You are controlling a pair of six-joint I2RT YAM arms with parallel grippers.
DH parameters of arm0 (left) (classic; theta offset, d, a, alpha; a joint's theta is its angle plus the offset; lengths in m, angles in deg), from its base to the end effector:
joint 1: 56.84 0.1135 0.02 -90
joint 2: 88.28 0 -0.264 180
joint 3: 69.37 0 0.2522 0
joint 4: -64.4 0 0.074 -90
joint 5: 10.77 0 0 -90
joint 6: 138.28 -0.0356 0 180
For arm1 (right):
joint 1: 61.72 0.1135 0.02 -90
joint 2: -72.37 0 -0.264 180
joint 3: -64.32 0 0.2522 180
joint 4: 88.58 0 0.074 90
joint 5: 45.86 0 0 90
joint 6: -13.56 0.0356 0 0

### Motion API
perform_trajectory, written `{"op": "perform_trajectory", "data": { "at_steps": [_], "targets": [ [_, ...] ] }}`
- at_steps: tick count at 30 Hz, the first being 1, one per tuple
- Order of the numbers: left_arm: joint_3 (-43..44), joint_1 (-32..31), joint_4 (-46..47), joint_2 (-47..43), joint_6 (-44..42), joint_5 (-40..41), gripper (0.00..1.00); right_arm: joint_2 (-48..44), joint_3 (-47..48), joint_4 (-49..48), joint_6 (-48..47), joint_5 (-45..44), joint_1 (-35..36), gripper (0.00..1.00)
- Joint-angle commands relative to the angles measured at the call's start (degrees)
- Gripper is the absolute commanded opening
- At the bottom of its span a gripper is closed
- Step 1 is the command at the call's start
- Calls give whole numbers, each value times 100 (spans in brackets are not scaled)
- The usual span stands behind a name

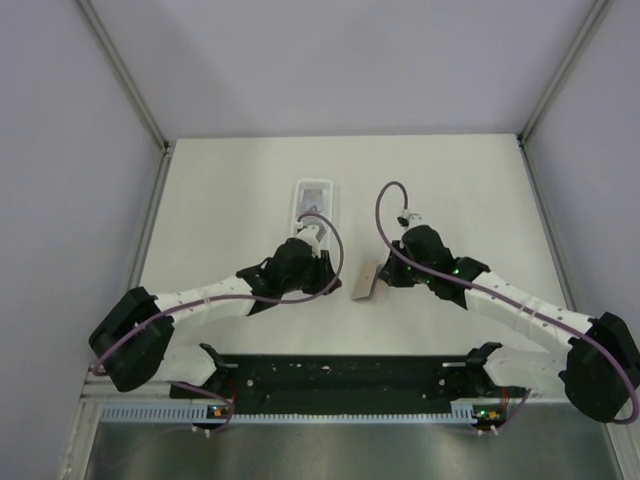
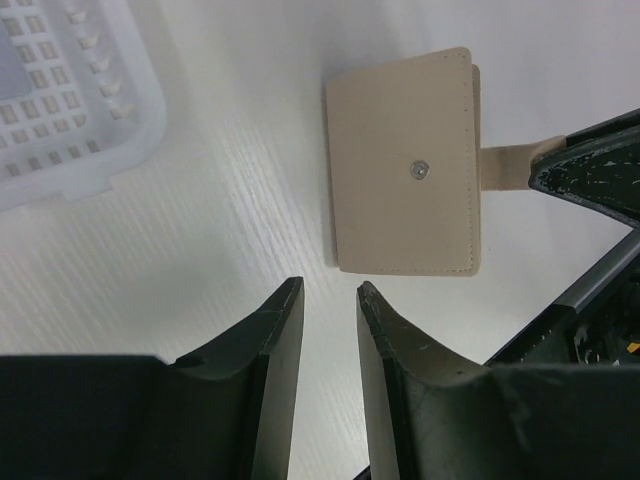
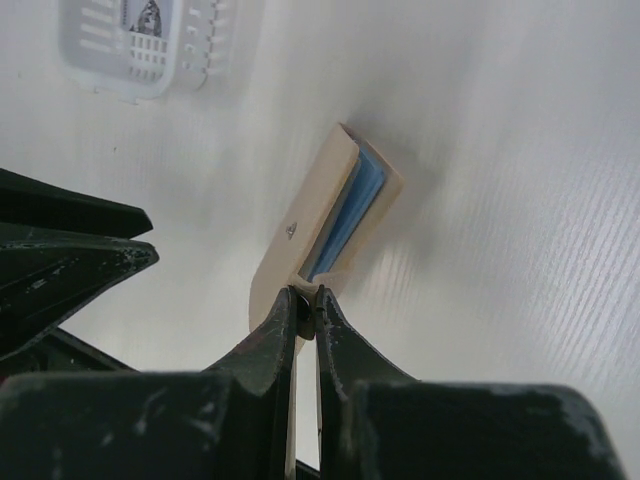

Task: Put the credit cards into the card holder
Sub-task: Open the card holder at the center of the board.

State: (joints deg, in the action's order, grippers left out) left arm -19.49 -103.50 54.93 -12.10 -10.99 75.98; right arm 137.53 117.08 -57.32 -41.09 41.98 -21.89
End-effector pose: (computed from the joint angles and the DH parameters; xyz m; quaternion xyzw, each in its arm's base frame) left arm 0.1852 -0.1991 0.1941 0.0856 0.8857 -0.3235 0.3218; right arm 0.1811 0.1493 0.2233 -0.0285 0.9188 0.2262 0.3223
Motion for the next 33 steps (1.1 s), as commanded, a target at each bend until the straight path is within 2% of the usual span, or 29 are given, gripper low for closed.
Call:
{"op": "perform_trajectory", "data": {
  "at_steps": [1,5,11,27,33],
  "targets": [
    [273,-124,186,28,-117,-141,35,-285,20,-360,-55,513,-195,0],
    [273,-195,282,2,-144,-247,37,-224,-138,-826,42,1137,-336,0],
    [194,-213,212,-156,-170,-141,37,-39,-226,-1318,165,1621,-345,0],
    [334,-213,-367,-666,-320,482,37,-241,-376,-1073,147,1209,-406,0],
    [527,-213,-298,-842,-364,151,38,-320,-411,-1047,156,1243,-476,0]
  ]
}}
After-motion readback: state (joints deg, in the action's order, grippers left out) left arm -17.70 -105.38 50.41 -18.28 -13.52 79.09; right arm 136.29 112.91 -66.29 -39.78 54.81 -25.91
